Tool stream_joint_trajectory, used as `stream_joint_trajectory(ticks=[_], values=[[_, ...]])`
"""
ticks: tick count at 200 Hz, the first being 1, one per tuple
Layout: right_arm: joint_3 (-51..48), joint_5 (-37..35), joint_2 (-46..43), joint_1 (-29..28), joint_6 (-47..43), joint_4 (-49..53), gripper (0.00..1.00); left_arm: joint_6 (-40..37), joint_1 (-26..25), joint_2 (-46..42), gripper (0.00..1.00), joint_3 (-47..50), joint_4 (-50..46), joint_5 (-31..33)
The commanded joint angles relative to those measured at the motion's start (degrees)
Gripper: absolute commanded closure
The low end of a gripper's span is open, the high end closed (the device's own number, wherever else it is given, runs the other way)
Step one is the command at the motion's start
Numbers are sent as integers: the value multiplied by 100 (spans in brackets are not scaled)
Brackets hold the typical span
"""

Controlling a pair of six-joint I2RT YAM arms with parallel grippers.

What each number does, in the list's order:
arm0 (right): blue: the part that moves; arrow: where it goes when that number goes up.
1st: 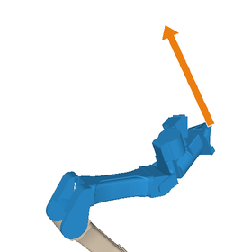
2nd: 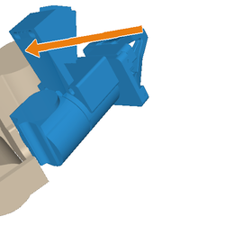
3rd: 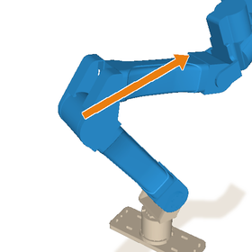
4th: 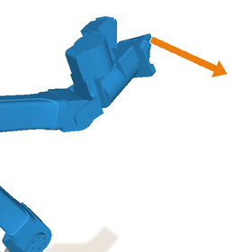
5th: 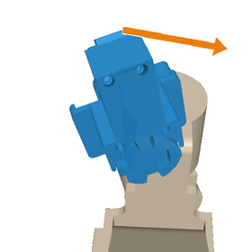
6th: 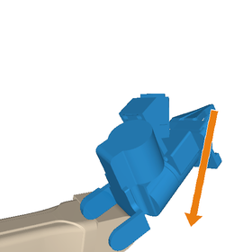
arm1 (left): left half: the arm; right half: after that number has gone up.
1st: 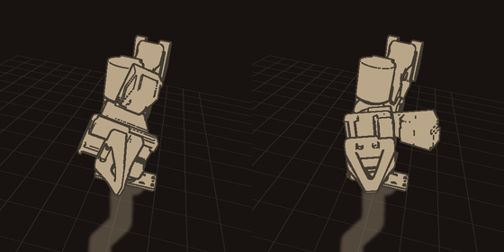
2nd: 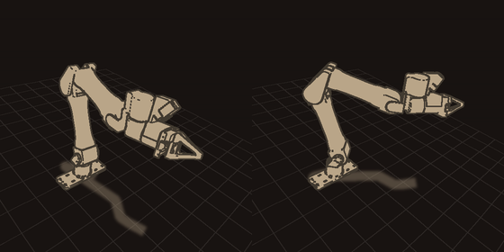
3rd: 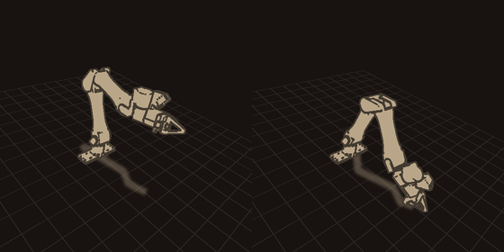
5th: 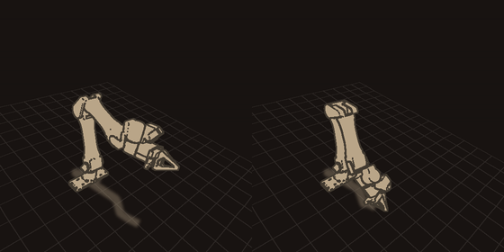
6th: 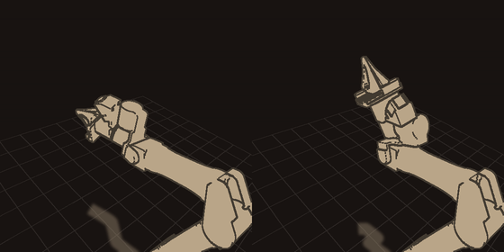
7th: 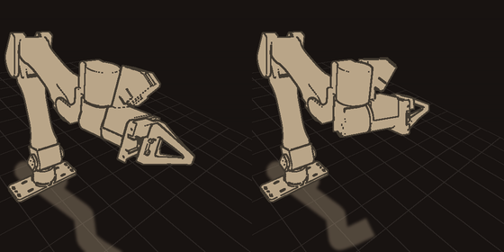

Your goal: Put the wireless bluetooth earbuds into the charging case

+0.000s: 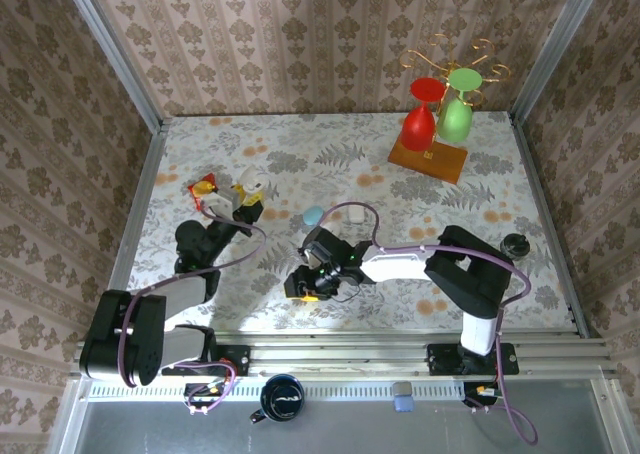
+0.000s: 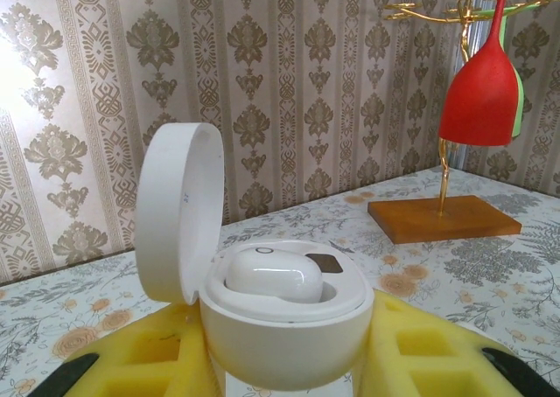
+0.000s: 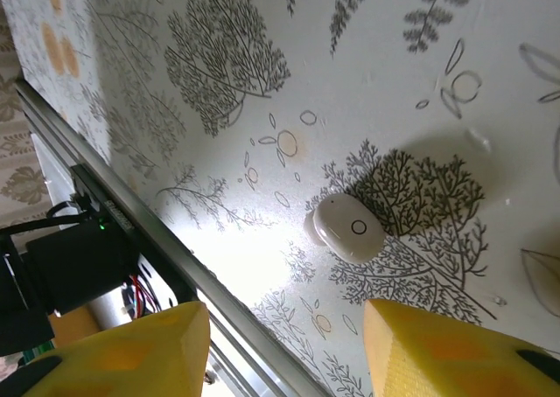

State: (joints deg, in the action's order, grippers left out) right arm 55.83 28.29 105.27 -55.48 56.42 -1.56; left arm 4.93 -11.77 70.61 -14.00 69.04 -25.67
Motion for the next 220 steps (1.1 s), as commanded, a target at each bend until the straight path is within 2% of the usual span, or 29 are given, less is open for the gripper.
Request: stream_joint_trajectory(ticks=[1,59,94,128,143,166,185,220], values=[[223,121,194,-33,156,-59,49,141,61,-135,85,55,112,-94],[492,-2,430,187,38,-21,51,162,87,-282,85,117,51,-97],[868,-197,517,310,-376,538,51,167,129,-418,85,126,-75,-114],[1175,-65,705,318,-584,722,51,141,157,-469,85,147,-119,-91],[1337,-405,608,305,-940,1271,50,160,196,-494,85,169,-123,-29],[1659,-1334,414,177,-1556,2305,50,232,317,-530,85,131,-293,92],[1971,-2304,392,-63,-1927,3030,50,307,418,-530,85,92,-368,107],[2716,-3550,705,-567,-2280,4046,50,345,552,-561,85,90,-445,180]])
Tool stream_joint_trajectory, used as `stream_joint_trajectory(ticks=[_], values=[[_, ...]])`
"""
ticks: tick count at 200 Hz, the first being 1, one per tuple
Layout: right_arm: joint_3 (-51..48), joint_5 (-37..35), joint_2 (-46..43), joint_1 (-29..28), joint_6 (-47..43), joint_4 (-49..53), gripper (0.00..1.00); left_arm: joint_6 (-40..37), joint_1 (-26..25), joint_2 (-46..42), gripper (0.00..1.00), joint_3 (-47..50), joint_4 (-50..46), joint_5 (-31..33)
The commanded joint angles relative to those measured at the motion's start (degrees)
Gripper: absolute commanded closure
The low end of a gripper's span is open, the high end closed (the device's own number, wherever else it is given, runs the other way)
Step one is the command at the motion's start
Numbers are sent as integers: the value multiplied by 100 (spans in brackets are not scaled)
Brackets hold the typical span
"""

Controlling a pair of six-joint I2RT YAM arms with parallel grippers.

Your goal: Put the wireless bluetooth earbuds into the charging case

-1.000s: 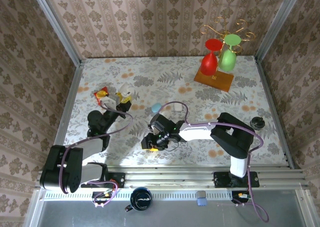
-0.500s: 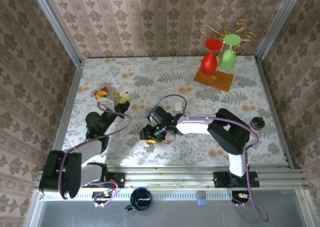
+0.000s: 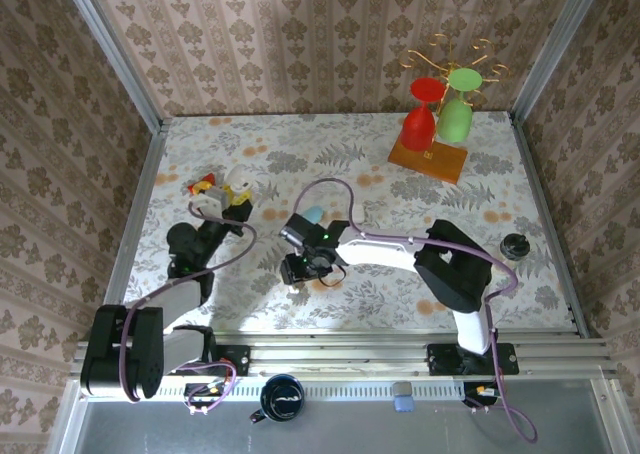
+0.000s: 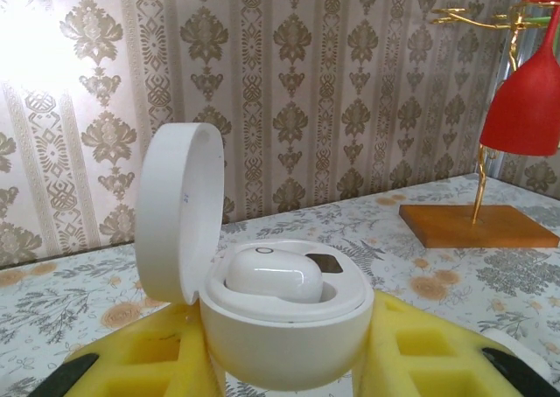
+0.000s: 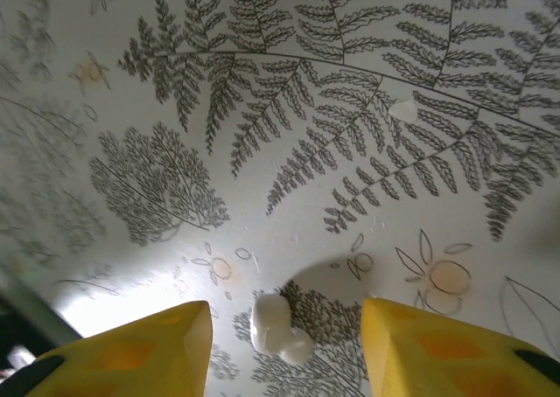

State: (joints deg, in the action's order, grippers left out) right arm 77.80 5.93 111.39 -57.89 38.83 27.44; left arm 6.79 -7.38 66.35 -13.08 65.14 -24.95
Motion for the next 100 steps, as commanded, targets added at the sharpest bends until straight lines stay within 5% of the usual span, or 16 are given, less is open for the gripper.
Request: stream_joint_trajectory(ticks=[1,100], values=[[531,-1345,111,-345,-523,1170,50,158,122,-137,85,-1,-69,110],[3093,-3190,1891,-1424,-849,3304,53,375,905,-735,89,-163,-1245,419]])
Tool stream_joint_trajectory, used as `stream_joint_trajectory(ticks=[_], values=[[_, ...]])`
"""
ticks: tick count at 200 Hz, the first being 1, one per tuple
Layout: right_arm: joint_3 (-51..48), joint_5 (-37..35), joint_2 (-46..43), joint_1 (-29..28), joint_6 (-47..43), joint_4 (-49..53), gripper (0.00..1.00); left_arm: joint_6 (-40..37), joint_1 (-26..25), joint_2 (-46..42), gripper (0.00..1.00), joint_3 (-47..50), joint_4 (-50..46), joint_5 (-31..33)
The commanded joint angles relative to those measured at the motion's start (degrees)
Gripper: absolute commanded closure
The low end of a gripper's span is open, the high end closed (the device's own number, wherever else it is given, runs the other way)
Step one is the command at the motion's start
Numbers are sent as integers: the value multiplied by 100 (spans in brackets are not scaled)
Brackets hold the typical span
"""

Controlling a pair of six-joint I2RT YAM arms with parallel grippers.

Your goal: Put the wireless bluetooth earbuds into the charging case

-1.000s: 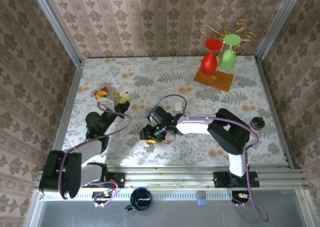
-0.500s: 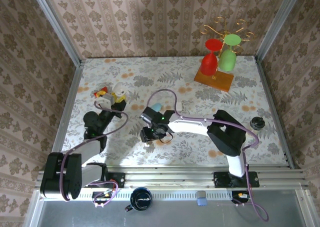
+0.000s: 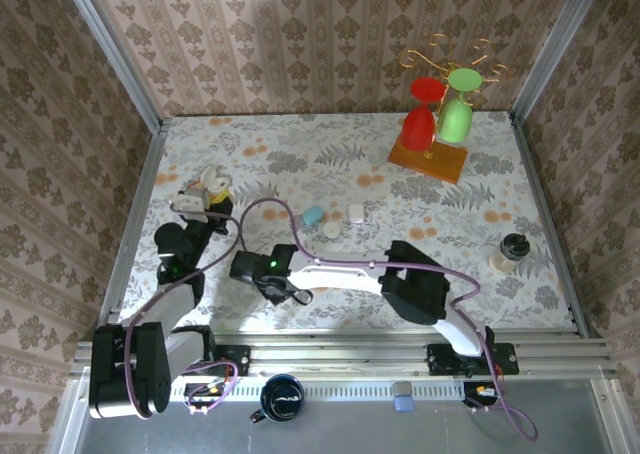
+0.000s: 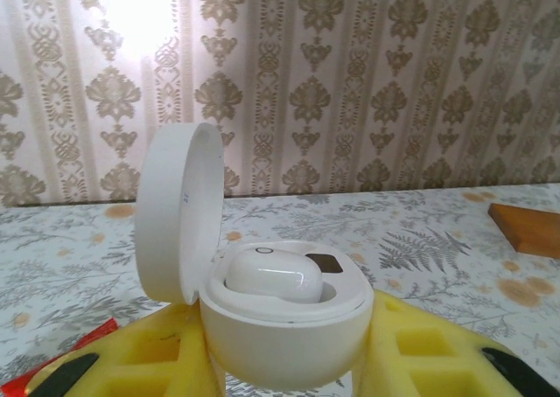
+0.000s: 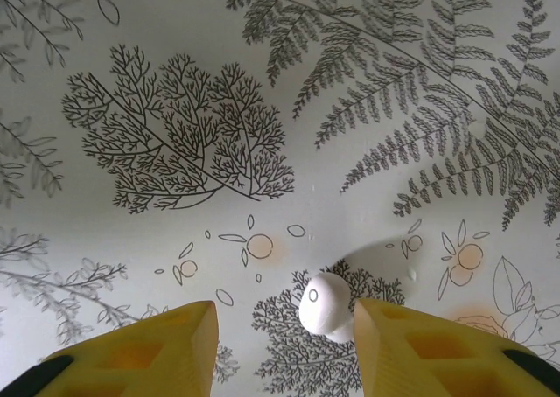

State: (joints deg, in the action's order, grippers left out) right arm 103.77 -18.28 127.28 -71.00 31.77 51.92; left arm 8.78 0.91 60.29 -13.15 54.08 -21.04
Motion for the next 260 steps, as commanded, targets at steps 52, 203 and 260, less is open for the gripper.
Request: stream_joint_trajectory(ticks=[52,203,260], values=[[1029,-1018,778,-157,-128,1441,55,281,89,-33,89,-100,36,-71],[1266,-1299,1177,-205,-144,1760,61,482,88,168,89,-74,253,-259],[1304,-1336,1193,-202,-214,1744,71,555,88,349,89,-74,463,-348]])
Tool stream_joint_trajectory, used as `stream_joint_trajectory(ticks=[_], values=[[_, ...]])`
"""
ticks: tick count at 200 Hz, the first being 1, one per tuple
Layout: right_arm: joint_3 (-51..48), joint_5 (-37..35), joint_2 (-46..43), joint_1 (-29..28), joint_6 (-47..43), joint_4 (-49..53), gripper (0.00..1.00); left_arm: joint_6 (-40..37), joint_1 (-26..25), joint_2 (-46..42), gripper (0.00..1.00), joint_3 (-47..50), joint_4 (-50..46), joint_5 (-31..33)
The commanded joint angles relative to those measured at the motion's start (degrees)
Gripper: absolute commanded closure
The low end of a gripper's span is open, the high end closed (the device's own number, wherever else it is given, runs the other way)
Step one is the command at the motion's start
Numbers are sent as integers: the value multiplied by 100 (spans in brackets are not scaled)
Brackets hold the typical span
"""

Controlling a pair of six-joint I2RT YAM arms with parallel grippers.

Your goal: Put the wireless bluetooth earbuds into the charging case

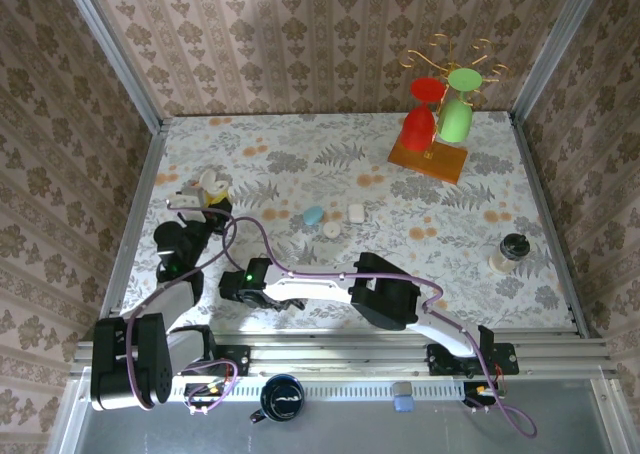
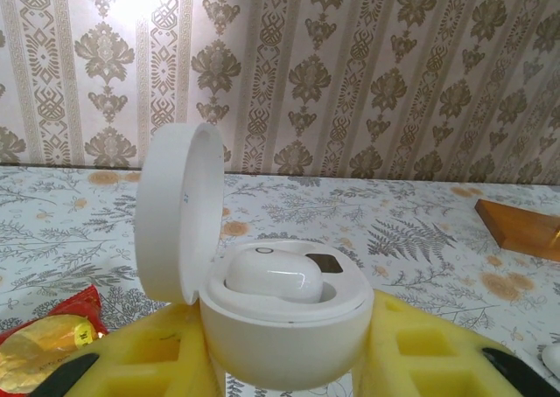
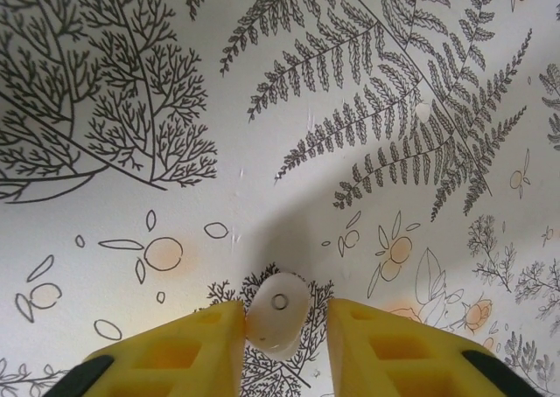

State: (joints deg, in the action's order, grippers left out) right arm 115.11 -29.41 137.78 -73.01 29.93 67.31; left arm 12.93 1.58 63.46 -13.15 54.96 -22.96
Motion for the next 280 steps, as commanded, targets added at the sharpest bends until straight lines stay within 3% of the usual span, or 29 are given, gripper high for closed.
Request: stream_joint_trajectory(ticks=[1,107,167,186,280], values=[[170,-223,140,-2,-26,204,71,140,23,29,89,-74,375,-156],[4,-126,-76,44,-123,-108,77,140,26,50,89,-83,383,-204],[-1560,-129,-1425,273,-181,-1713,77,147,-22,258,89,5,866,-305],[-2168,199,-1928,445,-114,-2301,77,129,-102,361,89,31,1079,-271],[-5318,1503,-4556,1475,-874,-5444,78,-505,-1180,597,90,80,1615,-338]])
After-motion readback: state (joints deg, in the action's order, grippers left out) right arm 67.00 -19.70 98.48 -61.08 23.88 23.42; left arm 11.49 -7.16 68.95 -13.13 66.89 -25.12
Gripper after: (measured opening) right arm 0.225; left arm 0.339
